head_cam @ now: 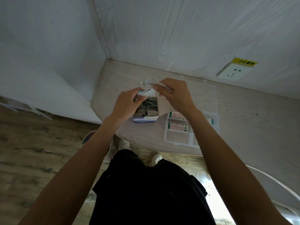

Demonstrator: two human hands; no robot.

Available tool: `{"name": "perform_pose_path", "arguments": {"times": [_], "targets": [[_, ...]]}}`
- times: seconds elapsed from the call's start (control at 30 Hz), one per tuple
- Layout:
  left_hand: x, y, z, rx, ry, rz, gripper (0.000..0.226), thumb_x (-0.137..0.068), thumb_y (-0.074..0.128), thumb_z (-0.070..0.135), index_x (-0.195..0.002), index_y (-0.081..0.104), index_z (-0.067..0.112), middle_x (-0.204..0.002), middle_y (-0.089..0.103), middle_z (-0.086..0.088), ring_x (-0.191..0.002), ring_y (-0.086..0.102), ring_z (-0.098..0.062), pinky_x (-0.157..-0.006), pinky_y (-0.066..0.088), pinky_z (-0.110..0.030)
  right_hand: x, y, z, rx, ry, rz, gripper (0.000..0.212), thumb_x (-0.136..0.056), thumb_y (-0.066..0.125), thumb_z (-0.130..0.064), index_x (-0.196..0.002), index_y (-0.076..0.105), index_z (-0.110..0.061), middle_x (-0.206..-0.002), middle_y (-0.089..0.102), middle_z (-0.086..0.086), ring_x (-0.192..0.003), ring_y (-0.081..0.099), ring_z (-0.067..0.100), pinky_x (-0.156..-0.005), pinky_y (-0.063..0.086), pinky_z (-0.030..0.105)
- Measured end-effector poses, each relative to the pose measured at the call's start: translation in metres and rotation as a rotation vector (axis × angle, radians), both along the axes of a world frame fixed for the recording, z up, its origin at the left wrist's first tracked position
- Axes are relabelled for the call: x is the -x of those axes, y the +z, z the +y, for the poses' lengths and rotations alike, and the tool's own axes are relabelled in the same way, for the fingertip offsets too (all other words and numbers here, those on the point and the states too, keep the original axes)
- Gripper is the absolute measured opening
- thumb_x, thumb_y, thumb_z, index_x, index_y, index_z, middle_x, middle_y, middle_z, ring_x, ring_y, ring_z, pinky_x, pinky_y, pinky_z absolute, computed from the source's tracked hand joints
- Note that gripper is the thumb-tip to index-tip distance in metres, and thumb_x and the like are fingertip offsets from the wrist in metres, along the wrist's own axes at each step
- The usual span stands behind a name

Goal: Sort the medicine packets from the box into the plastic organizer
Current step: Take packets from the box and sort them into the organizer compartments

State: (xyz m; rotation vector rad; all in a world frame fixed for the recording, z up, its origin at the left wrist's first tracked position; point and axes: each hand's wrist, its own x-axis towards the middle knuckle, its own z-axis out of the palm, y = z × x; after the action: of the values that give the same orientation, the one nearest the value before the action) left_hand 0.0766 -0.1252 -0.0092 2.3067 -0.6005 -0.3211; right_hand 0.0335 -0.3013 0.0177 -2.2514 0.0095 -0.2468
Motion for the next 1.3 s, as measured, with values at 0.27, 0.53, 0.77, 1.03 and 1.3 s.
{"name": "perform_pose_path", "arguments": {"times": [0.27, 0.53, 0.77, 1.03, 1.3], "targets": [[-0.004, 0.001, -0.007, 0.206, 0.114, 0.147, 0.013, -0.096, 0.047, 0.017, -0.107, 0.054, 0.016, -0.099, 0.069, 0.004, -0.071, 0.060, 0.001, -0.060, 0.048, -0.016, 0.012, 0.006, -0.006, -0.355, -0.288, 0.141, 0.017, -0.094, 0.054, -0.023, -0.086, 0.068, -0.016, -0.067, 0.064, -0.008, -0.050, 0.053, -0.002, -0.051, 0.043, 0.014], [0.000, 0.034, -0.029, 0.770, 0.359, 0.575, 0.017, -0.095, 0.042, 0.007, -0.107, 0.051, 0.014, -0.078, 0.060, -0.002, -0.072, 0.059, -0.017, -0.066, 0.051, -0.032, 0.018, 0.014, 0.031, -0.577, -0.257, 0.277, 0.033, -0.099, 0.042, -0.029, -0.074, 0.059, -0.016, -0.061, 0.061, 0.000, -0.042, 0.049, 0.002, -0.044, 0.039, 0.014], [0.027, 0.033, -0.061, 0.850, 0.535, 0.765, 0.013, -0.098, 0.043, 0.017, -0.099, 0.055, 0.022, -0.082, 0.064, 0.004, -0.068, 0.063, -0.006, -0.057, 0.051, -0.024, 0.029, 0.013, 0.025, 0.147, -0.243, 0.428, 0.049, -0.102, 0.023, -0.040, -0.083, 0.057, -0.012, -0.073, 0.061, 0.011, -0.068, 0.059, 0.029, -0.064, 0.048, 0.034], [0.042, 0.028, -0.079, 0.727, 0.464, 0.712, 0.015, -0.093, 0.053, 0.016, -0.108, 0.055, 0.017, -0.099, 0.067, -0.002, -0.083, 0.066, -0.015, -0.059, 0.053, -0.025, 0.047, -0.002, 0.000, -0.175, -0.433, 0.246, 0.020, -0.090, 0.057, -0.037, -0.089, 0.059, -0.017, -0.083, 0.065, 0.002, -0.071, 0.061, 0.021, -0.063, 0.053, 0.037], [0.050, 0.018, -0.076, 0.654, 0.455, 0.682, 0.005, -0.091, 0.058, 0.018, -0.093, 0.058, 0.022, -0.091, 0.067, 0.003, -0.083, 0.065, -0.013, -0.057, 0.052, -0.020, 0.075, -0.003, -0.030, -0.556, -0.502, 0.132, 0.012, -0.083, 0.068, -0.009, -0.093, 0.068, -0.016, -0.085, 0.070, -0.001, -0.068, 0.064, 0.015, -0.063, 0.053, 0.027]]}}
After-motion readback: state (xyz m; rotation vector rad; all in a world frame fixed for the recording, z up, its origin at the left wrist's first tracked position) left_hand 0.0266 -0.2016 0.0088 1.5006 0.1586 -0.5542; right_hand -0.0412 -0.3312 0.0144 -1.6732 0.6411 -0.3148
